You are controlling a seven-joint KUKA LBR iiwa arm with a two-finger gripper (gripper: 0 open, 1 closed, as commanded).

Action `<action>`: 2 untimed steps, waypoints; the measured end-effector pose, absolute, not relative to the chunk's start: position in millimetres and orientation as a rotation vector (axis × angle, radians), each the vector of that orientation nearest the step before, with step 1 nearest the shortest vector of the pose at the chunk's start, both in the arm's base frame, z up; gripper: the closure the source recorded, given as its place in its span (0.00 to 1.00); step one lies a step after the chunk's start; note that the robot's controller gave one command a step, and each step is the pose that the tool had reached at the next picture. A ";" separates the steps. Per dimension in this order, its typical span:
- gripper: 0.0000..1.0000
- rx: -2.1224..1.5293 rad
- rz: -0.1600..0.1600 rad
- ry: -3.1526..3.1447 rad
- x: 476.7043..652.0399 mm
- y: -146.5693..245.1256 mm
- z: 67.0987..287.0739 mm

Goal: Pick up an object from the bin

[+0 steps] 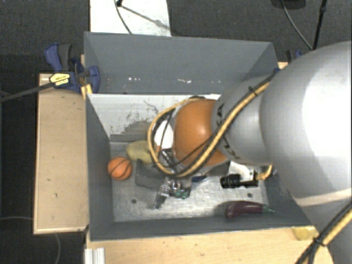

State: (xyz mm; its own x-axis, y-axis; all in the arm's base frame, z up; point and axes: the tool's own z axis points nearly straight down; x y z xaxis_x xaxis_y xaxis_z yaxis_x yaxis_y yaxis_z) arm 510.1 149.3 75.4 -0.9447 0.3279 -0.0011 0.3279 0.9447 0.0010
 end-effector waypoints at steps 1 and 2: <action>1.00 0.524 0.005 3.115 527.4 140.5 72.9; 1.00 0.526 0.005 3.114 527.4 140.5 72.9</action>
Offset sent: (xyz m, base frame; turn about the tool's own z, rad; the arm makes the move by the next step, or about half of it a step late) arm 0.0000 0.0000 0.0000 0.0000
